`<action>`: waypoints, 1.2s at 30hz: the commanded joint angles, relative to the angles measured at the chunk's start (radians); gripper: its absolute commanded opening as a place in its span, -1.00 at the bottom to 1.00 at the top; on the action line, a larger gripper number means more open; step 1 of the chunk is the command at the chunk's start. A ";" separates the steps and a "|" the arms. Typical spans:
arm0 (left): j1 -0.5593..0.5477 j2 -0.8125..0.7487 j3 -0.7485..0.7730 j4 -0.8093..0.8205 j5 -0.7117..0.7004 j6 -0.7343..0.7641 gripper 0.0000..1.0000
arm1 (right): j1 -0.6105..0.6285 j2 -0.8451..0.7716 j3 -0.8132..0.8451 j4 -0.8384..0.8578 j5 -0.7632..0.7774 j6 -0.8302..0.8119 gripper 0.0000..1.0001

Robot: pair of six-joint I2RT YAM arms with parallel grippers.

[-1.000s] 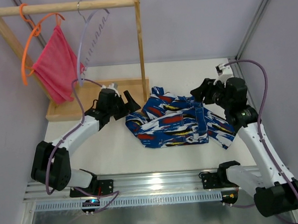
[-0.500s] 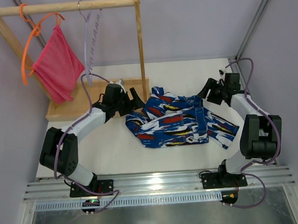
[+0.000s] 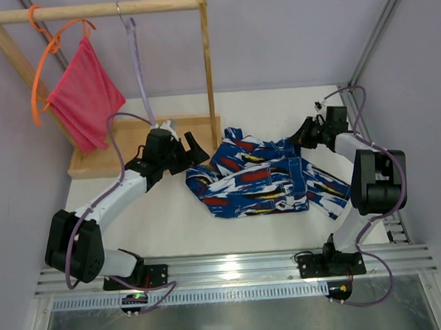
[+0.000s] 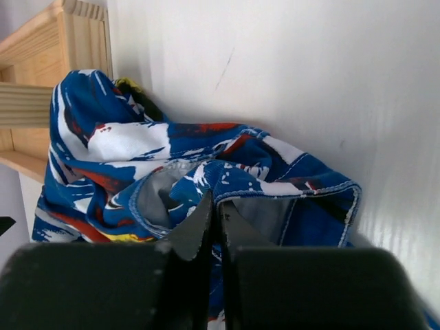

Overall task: Place the trousers on the hanger
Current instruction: Fold the trousers

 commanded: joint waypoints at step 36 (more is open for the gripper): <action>-0.149 0.038 0.005 0.281 0.070 -0.442 0.96 | 0.415 -1.223 -0.239 -0.534 -0.396 -0.087 -0.92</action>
